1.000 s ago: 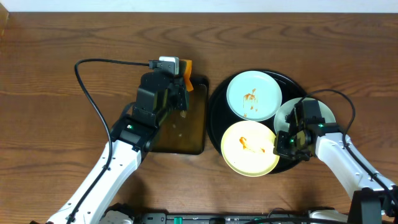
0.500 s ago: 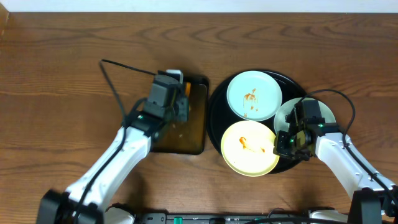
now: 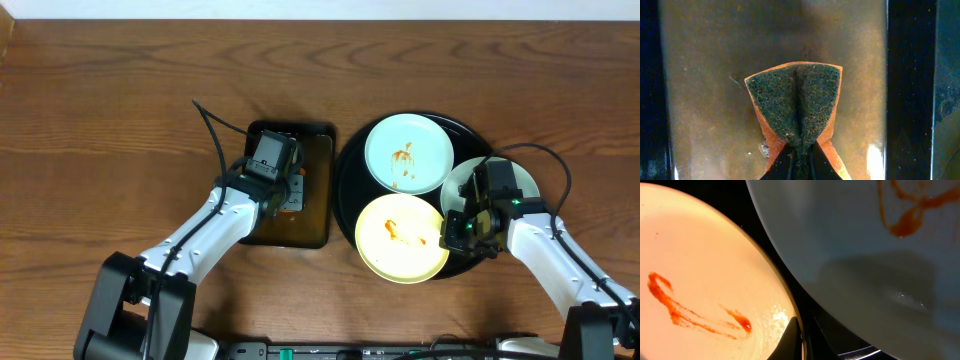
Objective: Clean dirty plates on tray and stack at the side
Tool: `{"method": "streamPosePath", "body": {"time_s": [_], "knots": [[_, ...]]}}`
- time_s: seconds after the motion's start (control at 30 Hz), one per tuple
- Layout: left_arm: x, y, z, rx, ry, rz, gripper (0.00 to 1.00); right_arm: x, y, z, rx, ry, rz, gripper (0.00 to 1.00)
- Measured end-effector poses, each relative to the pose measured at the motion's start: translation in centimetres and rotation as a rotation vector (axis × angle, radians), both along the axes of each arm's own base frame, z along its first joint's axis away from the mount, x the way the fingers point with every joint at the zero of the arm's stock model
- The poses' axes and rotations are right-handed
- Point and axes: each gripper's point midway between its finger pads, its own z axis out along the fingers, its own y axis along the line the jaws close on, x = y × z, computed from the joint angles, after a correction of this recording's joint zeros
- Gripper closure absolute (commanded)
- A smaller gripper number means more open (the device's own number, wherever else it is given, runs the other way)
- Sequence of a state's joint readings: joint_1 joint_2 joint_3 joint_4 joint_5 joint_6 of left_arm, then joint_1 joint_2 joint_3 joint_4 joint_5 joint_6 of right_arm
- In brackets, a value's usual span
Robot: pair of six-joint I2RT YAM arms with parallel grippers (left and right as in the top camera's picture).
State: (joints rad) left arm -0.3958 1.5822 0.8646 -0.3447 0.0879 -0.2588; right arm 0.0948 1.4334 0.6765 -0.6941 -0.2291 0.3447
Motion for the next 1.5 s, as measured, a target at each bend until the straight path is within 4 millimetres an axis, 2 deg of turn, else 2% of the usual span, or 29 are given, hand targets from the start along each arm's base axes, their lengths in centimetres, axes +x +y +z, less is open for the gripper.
{"method": "streamPosePath", "body": {"time_s": [0.33,0.47,0.57,0.67,0.9,1.1,1.33,1.5], "knots": [[-0.2,-0.4,0.0,-0.022,0.009,-0.01,0.93,0.0,0.0,0.0,0.0,0.0,0.0,0.99],[0.0,-1.9,1.4,-0.085,-0.003,-0.042,0.93,0.0,0.0,0.0,0.0,0.0,0.0,0.99],[0.7,-4.8,4.4,-0.167,-0.076,-0.11,0.93,0.0,0.0,0.0,0.0,0.0,0.0,0.99],[0.1,-8.4,6.8,-0.233,-0.132,-0.206,0.93,0.0,0.0,0.0,0.0,0.0,0.0,0.99],[-4.5,-16.9,7.7,-0.362,-0.117,-0.358,0.93,0.0,0.0,0.0,0.001,0.0,0.0,0.99],[-7.0,-22.4,6.4,-0.507,-0.018,-0.283,0.92,0.0,0.0,0.0,0.003,0.001,0.0,0.99],[-7.3,-25.2,3.7,-0.62,0.113,-0.133,0.92,0.0,0.1,0.0,0.004,0.001,0.001,0.99],[-8.2,-26.1,1.7,-0.645,0.21,-0.066,0.92,0.0,0.1,0.0,0.004,0.001,0.0,0.99]]}}
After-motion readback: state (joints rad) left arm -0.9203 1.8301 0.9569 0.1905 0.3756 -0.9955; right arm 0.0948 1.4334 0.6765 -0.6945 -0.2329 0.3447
